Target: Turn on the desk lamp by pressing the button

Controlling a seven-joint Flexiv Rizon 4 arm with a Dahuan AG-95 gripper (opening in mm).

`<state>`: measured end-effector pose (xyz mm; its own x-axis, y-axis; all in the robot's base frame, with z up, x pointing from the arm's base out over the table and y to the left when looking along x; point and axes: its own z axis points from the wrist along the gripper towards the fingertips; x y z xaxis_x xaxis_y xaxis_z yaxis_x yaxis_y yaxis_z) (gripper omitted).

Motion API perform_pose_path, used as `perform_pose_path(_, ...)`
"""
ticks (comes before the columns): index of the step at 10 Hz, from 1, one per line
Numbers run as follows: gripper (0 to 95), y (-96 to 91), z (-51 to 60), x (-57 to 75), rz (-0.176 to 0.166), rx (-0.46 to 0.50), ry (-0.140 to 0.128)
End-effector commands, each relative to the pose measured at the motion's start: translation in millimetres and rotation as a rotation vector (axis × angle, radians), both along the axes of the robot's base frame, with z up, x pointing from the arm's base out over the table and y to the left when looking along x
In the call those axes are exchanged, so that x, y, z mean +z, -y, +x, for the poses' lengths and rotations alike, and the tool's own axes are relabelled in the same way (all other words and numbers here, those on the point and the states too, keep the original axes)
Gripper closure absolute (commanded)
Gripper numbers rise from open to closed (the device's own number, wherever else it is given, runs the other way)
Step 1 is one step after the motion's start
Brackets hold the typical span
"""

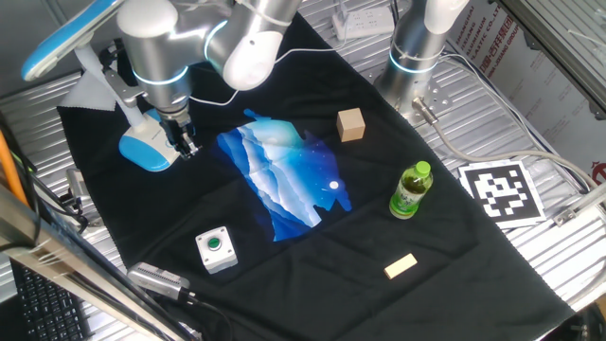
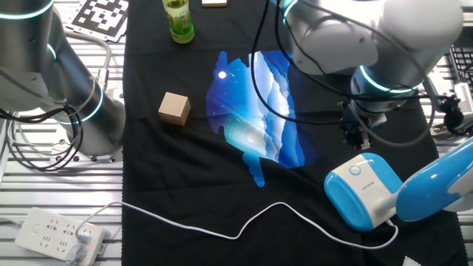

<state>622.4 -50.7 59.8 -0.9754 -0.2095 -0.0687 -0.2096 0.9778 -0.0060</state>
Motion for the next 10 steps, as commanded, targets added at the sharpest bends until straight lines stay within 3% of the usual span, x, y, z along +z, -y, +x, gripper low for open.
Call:
perform_pose_path(1, 95.0, 0.6, -0.1, -0.7, 0.007, 0.007, 0.012)
perform_pose_path(2, 95.0, 0.7, -0.2, -1.1, 0.010, 0.015, 0.013)
perform_pose_path(3, 57.0, 0.7, -0.2, -1.4, 0.016, 0.026, 0.019)
perform_pose_path(6, 0.0, 0.9, -0.4, -1.5, 0.037, 0.051, 0.024)
perform_pose_path(10, 0.0, 0.9, -0.5, -1.7, 0.037, 0.046, 0.029)
